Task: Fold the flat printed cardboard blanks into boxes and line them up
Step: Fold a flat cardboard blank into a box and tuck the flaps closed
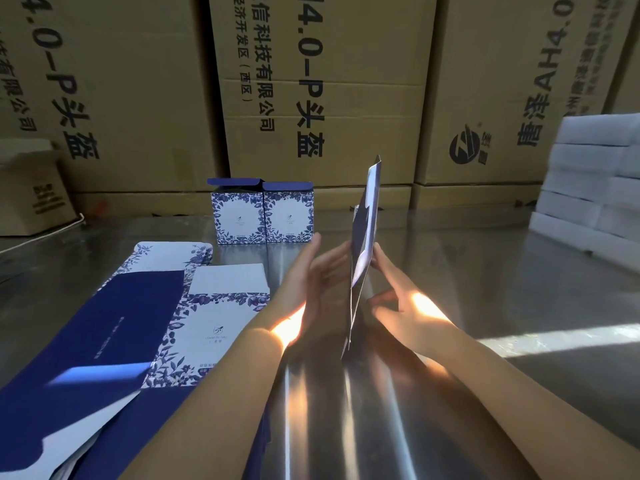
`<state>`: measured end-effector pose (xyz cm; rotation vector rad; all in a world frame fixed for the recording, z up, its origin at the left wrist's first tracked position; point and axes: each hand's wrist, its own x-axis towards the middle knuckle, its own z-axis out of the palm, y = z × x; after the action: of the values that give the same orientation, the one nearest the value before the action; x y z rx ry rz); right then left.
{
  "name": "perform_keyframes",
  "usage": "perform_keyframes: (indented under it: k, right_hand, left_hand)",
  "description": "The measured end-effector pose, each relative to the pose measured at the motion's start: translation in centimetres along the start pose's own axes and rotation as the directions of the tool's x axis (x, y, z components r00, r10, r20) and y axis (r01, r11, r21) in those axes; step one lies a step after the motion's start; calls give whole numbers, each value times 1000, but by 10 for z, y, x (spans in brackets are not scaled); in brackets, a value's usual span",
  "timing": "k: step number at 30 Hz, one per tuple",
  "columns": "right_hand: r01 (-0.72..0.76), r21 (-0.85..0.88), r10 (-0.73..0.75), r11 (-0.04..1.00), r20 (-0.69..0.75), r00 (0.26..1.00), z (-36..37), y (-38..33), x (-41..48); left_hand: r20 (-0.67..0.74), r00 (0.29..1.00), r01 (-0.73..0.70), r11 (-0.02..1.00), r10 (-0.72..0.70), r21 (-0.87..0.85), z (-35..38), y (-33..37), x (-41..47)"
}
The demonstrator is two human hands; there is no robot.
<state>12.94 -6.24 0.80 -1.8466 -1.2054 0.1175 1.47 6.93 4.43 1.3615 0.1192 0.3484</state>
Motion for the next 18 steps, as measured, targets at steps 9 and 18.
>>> perform_keyframes:
  k: [9,18]
  right_hand:
    - [-68,-45,66,997,-43,997,3,7,3]
    - [-17,-66,16,998,-17,1000,0,2,1]
  left_hand:
    - [-162,986,-37,999,34,-15,-4,1,4]
    - [-75,997,-7,992,17,122,1,2,2]
